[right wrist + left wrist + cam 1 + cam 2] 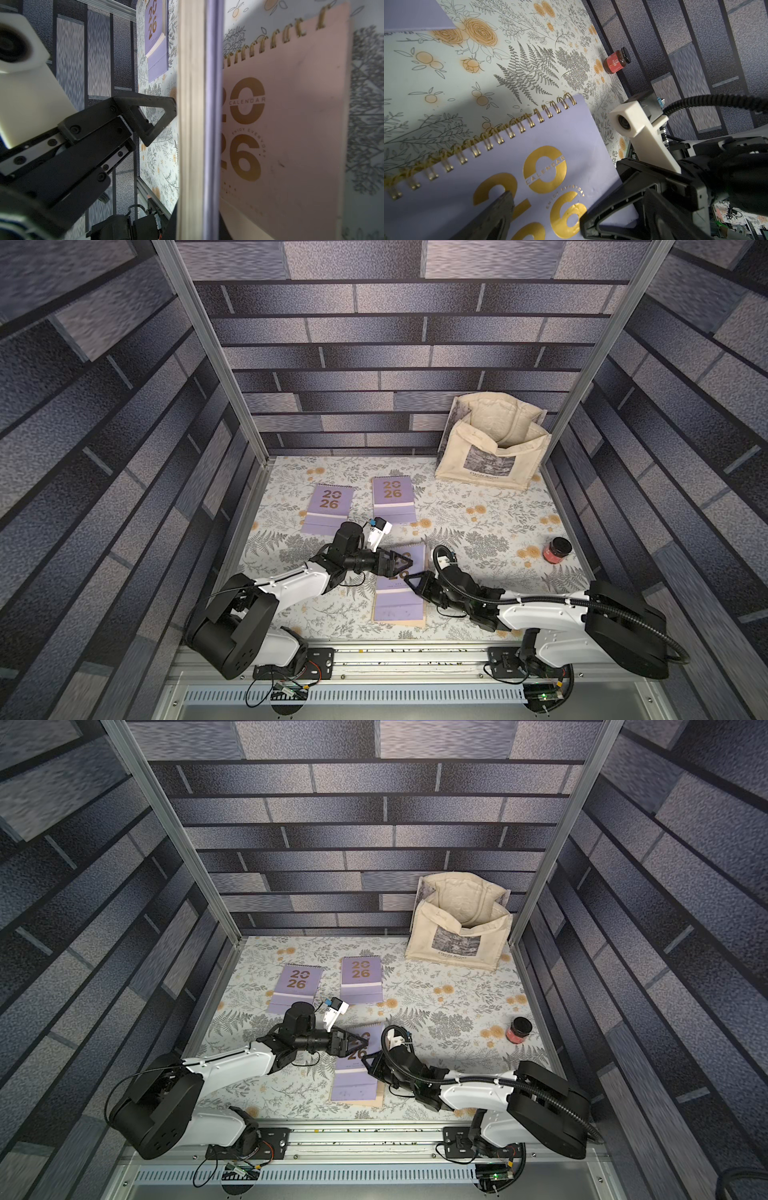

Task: Stack the calendars
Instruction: Place the calendar at the calendar.

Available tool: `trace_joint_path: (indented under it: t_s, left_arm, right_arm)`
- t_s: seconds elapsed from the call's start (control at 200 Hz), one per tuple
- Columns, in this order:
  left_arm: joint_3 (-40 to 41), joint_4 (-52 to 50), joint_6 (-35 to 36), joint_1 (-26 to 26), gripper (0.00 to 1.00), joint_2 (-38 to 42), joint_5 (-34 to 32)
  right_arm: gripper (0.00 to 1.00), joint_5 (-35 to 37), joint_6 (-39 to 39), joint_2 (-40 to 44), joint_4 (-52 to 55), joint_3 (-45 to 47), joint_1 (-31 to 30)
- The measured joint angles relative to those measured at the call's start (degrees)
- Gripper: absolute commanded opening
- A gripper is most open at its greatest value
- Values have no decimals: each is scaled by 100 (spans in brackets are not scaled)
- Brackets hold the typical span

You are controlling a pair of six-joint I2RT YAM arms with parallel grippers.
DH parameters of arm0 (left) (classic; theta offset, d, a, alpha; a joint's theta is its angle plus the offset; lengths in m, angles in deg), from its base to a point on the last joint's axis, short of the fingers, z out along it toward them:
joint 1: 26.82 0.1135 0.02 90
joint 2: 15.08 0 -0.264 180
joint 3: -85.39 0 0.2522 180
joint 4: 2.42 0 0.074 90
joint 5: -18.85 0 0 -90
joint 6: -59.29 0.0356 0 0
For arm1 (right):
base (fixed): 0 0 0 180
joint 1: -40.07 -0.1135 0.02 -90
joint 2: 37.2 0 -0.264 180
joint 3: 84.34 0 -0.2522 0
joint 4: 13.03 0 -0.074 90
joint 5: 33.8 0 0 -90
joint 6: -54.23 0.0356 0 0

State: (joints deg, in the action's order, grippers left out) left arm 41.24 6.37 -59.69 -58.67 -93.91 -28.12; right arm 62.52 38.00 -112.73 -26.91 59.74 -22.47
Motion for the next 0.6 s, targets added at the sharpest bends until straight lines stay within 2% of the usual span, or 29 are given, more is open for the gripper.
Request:
trace_joint_path:
  t_s: [0.07, 0.371, 0.596]
  left_arm:
    - [0, -26, 0, 0, 100, 0, -4]
    - [0, -90, 2, 0, 100, -4, -33]
    - [0, -87, 2, 2, 100, -11, -63]
  right_arm:
    - [40, 2, 4, -2, 238, 0, -11]
    - [54, 11, 13, 13, 686, 0, -24]
    - [63, 138, -96, 332, 1292, -118, -24]
